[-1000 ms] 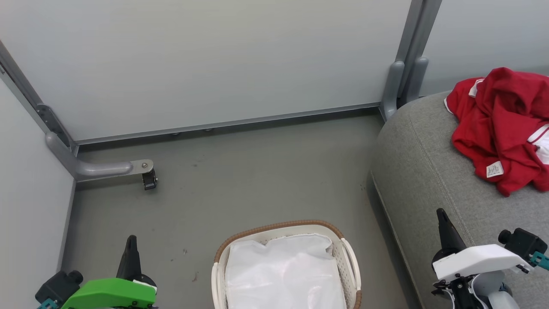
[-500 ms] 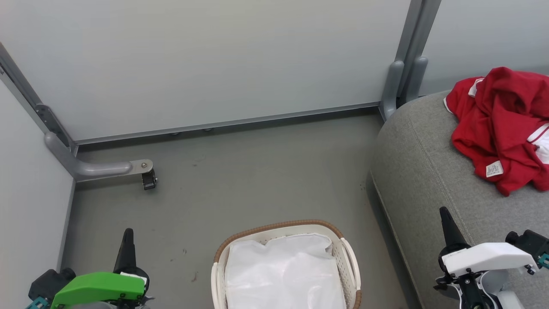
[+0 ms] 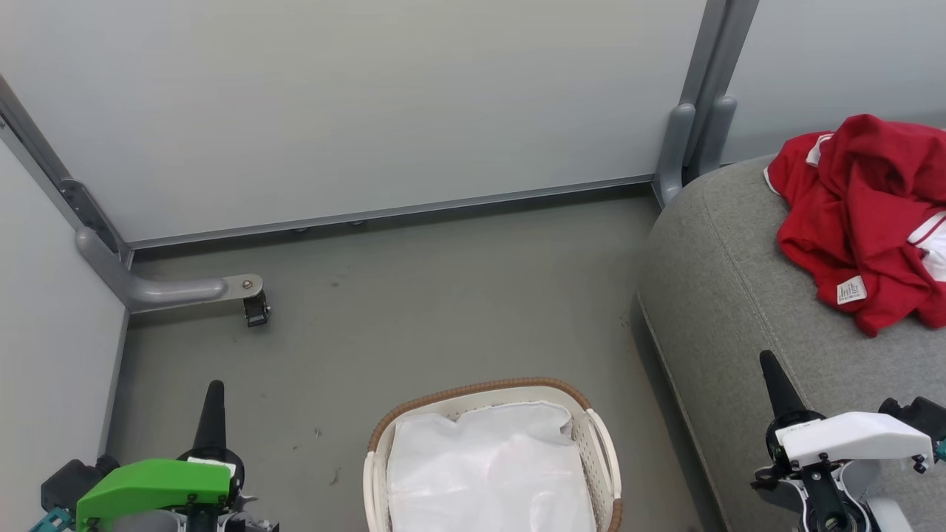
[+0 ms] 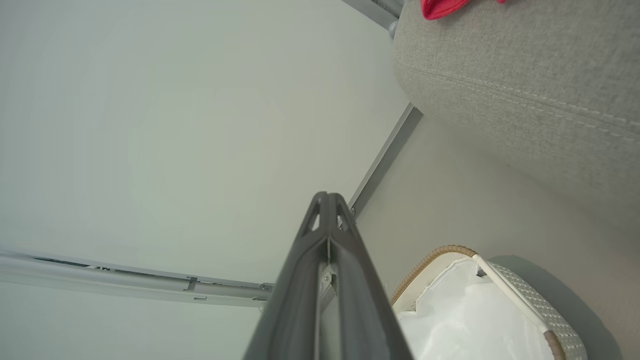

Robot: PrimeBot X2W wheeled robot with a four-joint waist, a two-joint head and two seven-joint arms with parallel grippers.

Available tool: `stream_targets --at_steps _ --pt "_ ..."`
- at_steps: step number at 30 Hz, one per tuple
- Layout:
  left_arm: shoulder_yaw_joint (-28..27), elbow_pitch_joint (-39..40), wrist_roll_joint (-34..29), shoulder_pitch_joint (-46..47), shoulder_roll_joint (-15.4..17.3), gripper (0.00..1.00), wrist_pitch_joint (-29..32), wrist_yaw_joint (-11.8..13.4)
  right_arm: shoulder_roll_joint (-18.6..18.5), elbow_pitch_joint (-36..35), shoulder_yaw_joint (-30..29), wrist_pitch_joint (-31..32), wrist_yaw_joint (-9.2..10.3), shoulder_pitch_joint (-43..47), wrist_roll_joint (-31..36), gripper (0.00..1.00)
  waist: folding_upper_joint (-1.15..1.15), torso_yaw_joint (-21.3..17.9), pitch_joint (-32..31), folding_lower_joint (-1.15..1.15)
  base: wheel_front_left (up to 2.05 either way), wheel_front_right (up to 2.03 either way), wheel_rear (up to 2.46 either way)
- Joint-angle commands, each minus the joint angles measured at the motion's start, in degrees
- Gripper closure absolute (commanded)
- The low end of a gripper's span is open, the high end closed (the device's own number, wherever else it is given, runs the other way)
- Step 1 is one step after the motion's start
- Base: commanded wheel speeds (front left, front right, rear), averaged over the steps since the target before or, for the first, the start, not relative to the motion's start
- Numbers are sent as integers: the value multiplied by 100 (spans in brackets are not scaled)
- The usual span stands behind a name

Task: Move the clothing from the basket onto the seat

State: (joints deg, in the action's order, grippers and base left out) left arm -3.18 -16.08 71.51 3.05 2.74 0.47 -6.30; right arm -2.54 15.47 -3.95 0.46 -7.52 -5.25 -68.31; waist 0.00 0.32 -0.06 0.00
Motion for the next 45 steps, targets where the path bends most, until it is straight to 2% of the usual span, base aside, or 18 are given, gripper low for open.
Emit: stream_targets --at_steps 1,45 --pt "-36 66 138 138 19 100 30 -36 -34 -65 -32 39 3 -83 -159 100 0 -1 0 0 0 0 0" --pt "-320 201 1889 341 23 100 559 -131 -48 -148 -245 569 3 -117 -2179 100 0 -28 20 0 0 0 0"
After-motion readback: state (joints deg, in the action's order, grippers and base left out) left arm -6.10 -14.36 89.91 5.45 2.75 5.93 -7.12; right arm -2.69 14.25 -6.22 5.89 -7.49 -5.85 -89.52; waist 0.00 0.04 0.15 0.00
